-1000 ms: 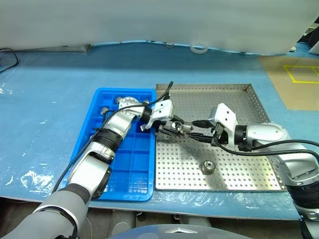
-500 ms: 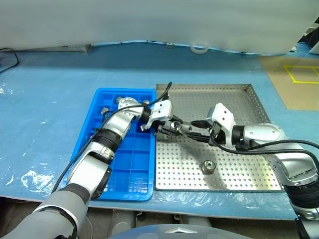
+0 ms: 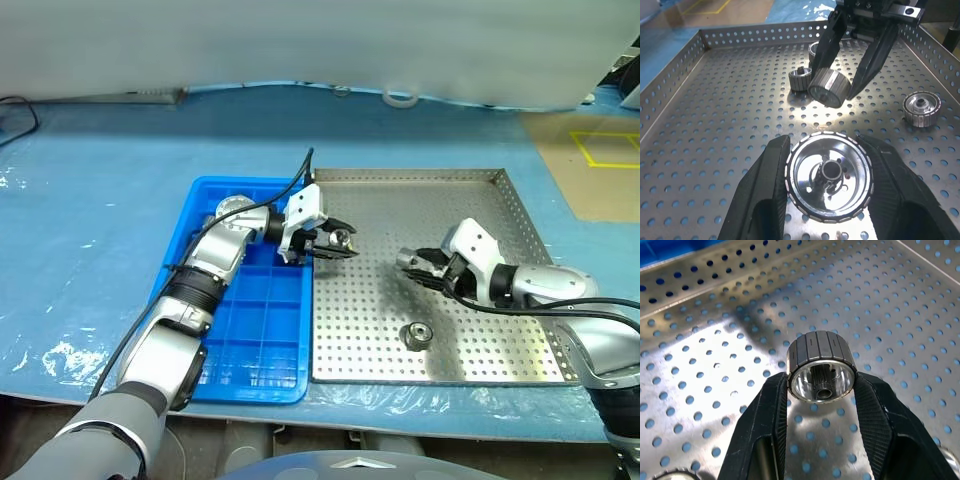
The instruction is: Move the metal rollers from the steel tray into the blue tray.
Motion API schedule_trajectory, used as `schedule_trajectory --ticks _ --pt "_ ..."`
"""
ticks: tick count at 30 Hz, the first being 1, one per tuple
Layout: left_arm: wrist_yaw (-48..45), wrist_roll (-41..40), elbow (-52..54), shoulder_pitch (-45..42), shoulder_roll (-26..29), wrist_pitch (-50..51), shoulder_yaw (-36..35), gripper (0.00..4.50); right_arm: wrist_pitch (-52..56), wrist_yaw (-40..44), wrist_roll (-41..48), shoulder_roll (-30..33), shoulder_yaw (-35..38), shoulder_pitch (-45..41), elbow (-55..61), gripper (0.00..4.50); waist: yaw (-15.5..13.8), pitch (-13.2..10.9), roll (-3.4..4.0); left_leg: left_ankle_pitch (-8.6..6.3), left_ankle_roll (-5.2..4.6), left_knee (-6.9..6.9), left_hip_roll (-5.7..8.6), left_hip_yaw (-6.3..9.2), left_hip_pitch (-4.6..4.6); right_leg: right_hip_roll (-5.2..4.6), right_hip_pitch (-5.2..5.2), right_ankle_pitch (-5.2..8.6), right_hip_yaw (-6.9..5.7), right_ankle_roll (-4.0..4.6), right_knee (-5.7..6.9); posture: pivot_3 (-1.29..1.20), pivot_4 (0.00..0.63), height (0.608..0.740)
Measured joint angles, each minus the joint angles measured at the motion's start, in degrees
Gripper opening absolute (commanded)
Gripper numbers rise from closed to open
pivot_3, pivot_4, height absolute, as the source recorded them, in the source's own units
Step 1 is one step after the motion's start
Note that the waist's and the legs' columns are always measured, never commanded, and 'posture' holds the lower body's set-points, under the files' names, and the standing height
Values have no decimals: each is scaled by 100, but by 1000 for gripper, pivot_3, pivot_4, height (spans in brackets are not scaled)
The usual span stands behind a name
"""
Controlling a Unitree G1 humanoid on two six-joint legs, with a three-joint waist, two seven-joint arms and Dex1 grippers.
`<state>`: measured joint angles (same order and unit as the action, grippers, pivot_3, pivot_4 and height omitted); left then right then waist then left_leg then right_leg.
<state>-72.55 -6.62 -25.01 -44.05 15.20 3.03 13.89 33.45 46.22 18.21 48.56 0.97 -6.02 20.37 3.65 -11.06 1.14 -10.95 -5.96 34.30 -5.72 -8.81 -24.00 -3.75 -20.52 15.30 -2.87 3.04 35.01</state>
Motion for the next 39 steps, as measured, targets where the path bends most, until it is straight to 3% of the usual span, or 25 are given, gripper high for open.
schedule_trajectory --ticks 6,14,22,27,31,39 --pt "216 -114 736 211 262 352 -24 1722 -202 53 -157 -60 -113 -168 -237 1586 32 0 0 3 2 1 -2 0 2 1 -3 0 0 0 5 -323 150 740" --pt "585 -385 2133 987 921 1278 -248 1722 -502 -150 -540 -707 -591 -389 -908 1586 -105 0 4 19 18 -1 -7 0 -1 3 -18 1 -3 2 32 -219 150 740" --pt "968 -511 2949 1402 1154 1756 -260 1722 -991 -17 -828 -966 -793 -888 -1852 4221 -279 -1 3 37 31 0 -7 0 2 3 -18 1 -3 2 44 -164 150 740" --pt "1060 -766 3345 1582 1532 2026 -520 1722 -980 374 -801 -968 -848 -964 -1844 4221 -295 -1 4 40 34 -2 -9 2 2 4 -24 1 -6 2 52 -135 150 740" --pt "1065 -912 3513 1899 2017 2097 -897 1722 -738 810 -471 -810 -839 -1007 -1107 4221 -289 -2 8 41 35 -4 -10 3 1 5 -28 1 -5 2 53 -110 150 740" --pt "1364 -1026 3393 2182 2357 2171 -1377 1722 -306 789 127 -1160 -375 -2414 -1001 4221 -364 -2 6 54 67 -8 -9 4 17 4 -22 1 -6 2 67 -40 150 740"
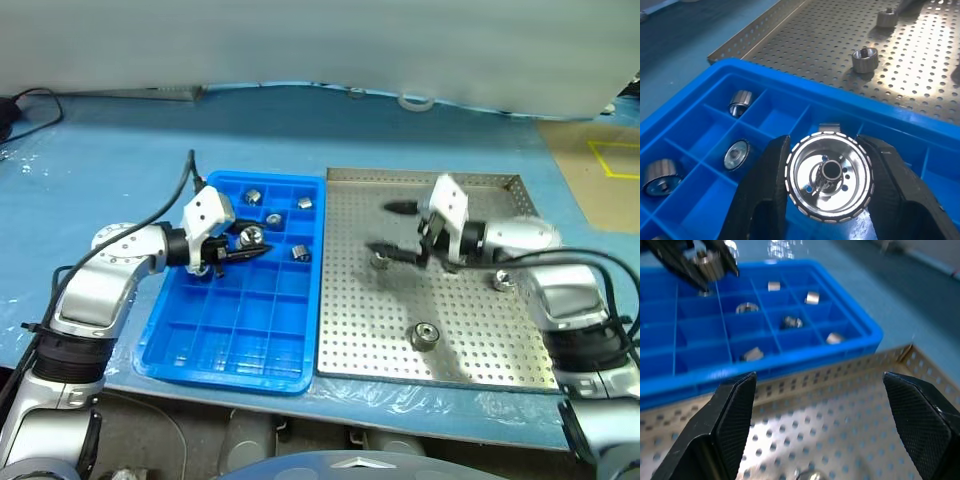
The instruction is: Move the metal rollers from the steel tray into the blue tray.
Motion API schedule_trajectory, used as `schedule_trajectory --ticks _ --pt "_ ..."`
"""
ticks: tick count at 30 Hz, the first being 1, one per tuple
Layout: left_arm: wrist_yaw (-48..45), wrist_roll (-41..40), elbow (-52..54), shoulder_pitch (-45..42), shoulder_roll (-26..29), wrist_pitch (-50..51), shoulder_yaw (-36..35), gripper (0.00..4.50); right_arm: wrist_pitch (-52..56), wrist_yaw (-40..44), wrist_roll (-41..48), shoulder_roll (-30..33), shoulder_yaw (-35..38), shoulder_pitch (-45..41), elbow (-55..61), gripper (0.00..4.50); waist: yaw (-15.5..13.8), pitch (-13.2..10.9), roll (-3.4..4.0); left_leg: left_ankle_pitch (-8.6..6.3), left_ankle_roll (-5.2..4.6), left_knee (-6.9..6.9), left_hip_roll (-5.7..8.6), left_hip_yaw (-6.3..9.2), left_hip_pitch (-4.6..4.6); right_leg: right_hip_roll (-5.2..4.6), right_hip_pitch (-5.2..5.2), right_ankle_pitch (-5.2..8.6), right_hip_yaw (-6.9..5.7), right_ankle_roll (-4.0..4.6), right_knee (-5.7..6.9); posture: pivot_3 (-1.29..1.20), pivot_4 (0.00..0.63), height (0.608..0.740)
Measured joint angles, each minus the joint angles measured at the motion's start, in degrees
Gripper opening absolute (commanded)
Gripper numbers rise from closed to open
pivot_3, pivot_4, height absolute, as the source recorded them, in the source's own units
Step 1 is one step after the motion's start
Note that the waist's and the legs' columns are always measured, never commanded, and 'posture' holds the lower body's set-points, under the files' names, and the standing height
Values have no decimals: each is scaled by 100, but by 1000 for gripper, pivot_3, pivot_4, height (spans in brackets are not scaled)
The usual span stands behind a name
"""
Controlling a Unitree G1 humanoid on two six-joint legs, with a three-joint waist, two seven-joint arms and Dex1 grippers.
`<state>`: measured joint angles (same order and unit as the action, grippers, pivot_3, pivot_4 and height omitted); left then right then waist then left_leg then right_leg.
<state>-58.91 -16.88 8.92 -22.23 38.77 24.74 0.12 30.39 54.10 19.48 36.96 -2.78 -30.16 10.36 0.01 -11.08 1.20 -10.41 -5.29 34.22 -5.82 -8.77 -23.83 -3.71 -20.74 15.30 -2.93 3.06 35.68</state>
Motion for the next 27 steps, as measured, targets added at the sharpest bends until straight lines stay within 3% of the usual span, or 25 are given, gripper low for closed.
schedule_trajectory --ticks 10,16,21,27 --pt "196 12 113 1294 354 -73 -239 1722 -65 24 -131 -275 -478 -118 -324 4221 -176 -2 -3 11 -9 -13 0 2 -49 0 -46 1 -9 1 -1 18 150 740" --pt "521 83 -194 1273 268 -382 -460 1722 -160 51 -169 -413 -574 -183 -512 4221 -299 -2 -2 11 18 -14 -1 3 -20 -1 -22 1 -10 1 3 47 150 740" --pt "671 274 -330 1042 -83 -626 -76 1722 -275 82 -274 -513 -686 -318 -652 4221 -372 -1 -4 13 21 -15 -1 3 -21 -2 -25 0 -10 2 4 38 150 740" --pt "631 291 -341 918 -95 -615 70 1722 -291 80 -353 -511 -696 -288 -686 4221 -380 -1 -5 14 21 -23 -2 3 -28 -1 -35 1 -11 2 3 10 150 740"
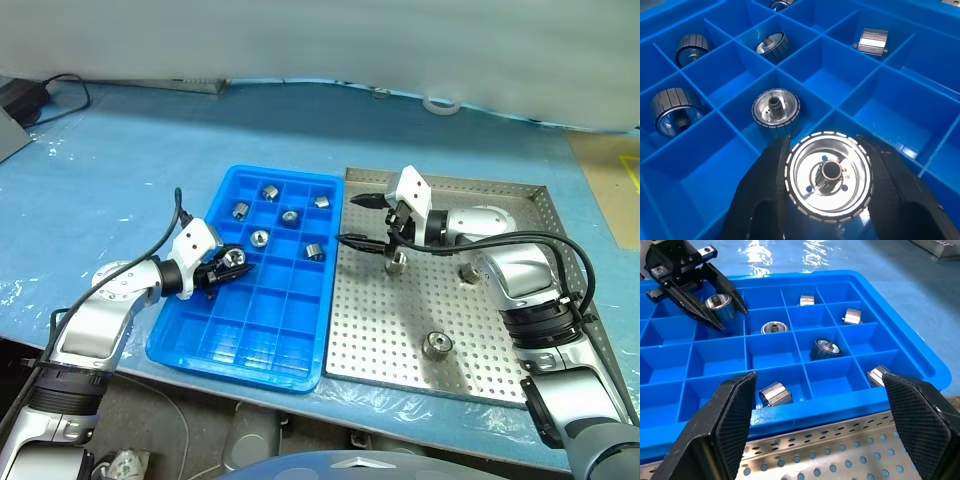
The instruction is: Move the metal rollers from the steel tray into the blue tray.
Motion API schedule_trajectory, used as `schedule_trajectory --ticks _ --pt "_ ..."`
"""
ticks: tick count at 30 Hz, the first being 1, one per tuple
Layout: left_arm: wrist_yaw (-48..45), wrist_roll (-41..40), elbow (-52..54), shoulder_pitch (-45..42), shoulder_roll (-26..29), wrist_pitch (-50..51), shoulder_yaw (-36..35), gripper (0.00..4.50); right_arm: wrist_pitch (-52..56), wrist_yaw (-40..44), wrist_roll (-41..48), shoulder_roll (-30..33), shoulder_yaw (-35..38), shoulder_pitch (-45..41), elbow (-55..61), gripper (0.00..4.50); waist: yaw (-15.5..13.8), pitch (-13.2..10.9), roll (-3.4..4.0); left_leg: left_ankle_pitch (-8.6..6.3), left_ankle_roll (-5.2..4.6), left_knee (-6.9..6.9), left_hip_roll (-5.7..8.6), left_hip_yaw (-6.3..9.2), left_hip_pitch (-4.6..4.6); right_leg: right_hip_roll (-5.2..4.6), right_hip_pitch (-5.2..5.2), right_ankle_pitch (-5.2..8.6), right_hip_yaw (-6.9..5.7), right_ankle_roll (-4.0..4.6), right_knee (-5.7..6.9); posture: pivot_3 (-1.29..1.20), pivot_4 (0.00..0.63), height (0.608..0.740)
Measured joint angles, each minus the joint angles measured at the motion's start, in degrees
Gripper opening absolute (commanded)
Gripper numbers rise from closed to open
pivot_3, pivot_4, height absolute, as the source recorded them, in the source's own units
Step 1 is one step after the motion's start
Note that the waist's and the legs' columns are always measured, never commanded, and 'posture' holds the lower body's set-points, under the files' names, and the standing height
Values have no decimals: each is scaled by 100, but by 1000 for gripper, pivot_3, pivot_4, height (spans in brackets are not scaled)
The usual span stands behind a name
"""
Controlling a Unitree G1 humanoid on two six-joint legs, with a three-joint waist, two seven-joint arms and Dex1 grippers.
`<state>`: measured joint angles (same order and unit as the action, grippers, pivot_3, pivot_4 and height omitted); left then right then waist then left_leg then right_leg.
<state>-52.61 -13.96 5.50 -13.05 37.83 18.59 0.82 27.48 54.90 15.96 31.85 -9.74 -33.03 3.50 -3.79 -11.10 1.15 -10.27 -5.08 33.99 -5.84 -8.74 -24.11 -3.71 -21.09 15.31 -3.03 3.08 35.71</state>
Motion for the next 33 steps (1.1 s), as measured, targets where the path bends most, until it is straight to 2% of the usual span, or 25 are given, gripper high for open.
schedule_trajectory --ticks 4,9,12,22,24,29,33 --pt "-315 -134 361 215 286 148 46 1722 2 -2 -1 27 1 152 59 4221 6 -1 0 -1 -1 0 0 0 0 0 0 0 0 0 -1 7 150 740" --pt "-646 -710 1063 458 646 551 -225 1722 2 -7 -11 62 4 237 68 4221 -1 -1 0 3 6 -1 -1 0 6 1 2 0 0 0 3 17 150 740" --pt "-733 -690 1216 624 854 564 -243 1722 -43 -7 -53 60 4 237 62 4221 -6 -1 0 3 7 -1 -1 0 10 1 5 0 1 0 2 17 150 740" --pt "-636 -364 1126 982 816 245 84 1722 -205 16 -234 48 -3 237 -139 4221 -8 0 0 6 11 -7 -1 0 12 1 4 0 1 0 2 14 150 740" --pt "-647 -372 1118 982 814 245 85 2456 -215 34 -250 48 -4 238 -144 4267 -7 0 0 6 12 -7 -1 0 14 1 5 0 1 0 2 14 150 740" --pt "-779 -418 1095 1001 831 235 107 3912 -237 46 -280 48 -3 239 -145 4267 -21 1 2 9 16 -8 -1 0 20 1 11 0 1 0 4 9 150 740" --pt "-779 -417 992 895 815 335 155 3912 -237 58 -278 56 -1 254 -142 4267 -42 -1 2 18 30 -9 -5 -1 39 1 26 -1 0 1 15 -1 150 740"
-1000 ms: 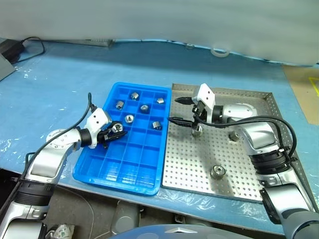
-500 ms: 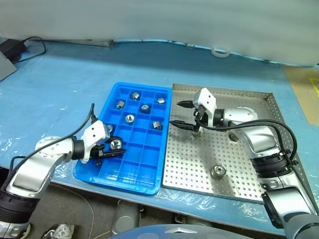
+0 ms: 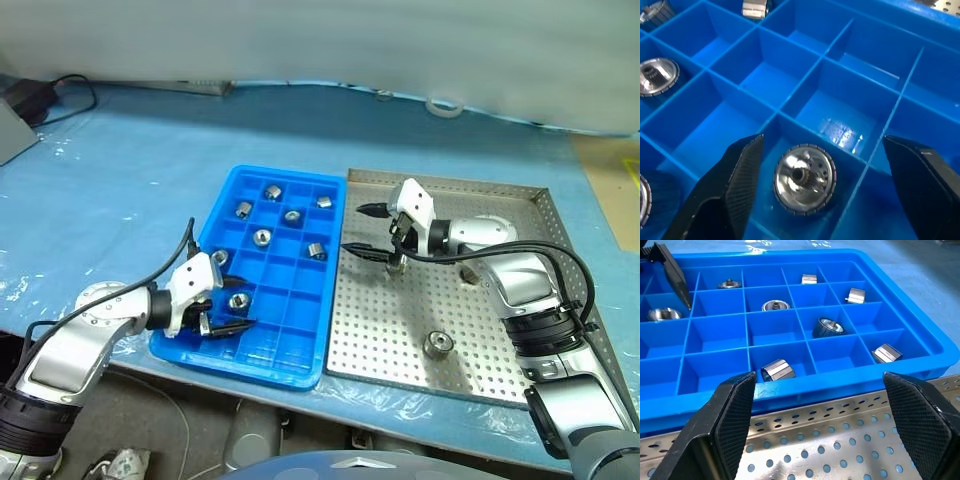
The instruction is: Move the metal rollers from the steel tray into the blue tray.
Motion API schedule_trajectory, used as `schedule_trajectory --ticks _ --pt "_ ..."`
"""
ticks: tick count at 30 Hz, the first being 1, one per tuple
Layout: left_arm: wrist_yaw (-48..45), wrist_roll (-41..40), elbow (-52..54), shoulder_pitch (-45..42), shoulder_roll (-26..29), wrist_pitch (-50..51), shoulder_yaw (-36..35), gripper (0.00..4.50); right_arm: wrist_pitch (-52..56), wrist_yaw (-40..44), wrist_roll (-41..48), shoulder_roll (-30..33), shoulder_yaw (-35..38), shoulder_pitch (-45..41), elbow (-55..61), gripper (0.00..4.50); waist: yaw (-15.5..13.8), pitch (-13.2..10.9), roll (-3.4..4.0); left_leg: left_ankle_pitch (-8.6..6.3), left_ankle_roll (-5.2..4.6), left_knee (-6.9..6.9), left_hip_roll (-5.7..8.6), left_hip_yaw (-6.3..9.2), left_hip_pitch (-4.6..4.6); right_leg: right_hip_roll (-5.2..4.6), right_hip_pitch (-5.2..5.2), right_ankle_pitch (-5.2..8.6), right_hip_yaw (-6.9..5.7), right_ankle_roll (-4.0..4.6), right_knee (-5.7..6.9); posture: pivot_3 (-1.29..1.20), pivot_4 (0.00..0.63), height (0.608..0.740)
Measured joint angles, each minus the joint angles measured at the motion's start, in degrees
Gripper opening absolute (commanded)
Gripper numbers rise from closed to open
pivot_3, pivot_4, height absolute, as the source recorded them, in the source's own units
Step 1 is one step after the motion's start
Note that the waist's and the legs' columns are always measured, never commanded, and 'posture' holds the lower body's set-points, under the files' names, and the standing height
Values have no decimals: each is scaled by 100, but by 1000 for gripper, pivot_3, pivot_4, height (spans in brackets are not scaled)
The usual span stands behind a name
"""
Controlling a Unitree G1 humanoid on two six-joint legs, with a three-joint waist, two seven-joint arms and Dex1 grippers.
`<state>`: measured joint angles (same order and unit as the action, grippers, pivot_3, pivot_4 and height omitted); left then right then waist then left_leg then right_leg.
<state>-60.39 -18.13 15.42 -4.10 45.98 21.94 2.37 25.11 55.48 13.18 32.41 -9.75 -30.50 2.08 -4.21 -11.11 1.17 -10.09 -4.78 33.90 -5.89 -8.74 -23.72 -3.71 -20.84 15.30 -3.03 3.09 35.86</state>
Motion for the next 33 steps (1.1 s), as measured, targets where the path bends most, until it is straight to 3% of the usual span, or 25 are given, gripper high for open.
schedule_trajectory --ticks 8,14,20,24,33 --pt "164 -623 -208 -1534 -355 365 -386 3912 60 -74 31 150 128 186 121 4267 -13 -2 0 22 35 -1 0 -10 13 -9 19 -5 0 8 -9 -71 150 740" --pt "-13 -647 -844 -2224 -866 305 1 3912 248 -263 63 368 493 409 379 4267 92 1 -3 16 -2 -6 -3 -38 -20 -21 -25 -9 -6 7 -8 -182 150 740" --pt "-74 74 -2556 -3259 -1954 -583 768 3912 590 -601 130 522 926 924 1011 4267 296 2 -3 -13 -70 -2 -5 -54 -50 -29 -40 -9 -10 6 -20 -304 150 740" --pt "-173 362 -3912 -3989 -2978 -1125 1116 3912 918 -907 265 589 1297 1409 1577 4267 401 1 -4 -21 -85 10 -4 -68 -50 -38 -36 -9 -9 6 -22 -382 150 740" --pt "-402 979 -6432 -4992 -4078 -2092 1311 3912 1484 -1504 396 693 1936 2336 2652 4267 765 1 -5 -27 -101 25 -5 -74 -46 -41 -28 -9 -6 4 -31 -528 150 740"
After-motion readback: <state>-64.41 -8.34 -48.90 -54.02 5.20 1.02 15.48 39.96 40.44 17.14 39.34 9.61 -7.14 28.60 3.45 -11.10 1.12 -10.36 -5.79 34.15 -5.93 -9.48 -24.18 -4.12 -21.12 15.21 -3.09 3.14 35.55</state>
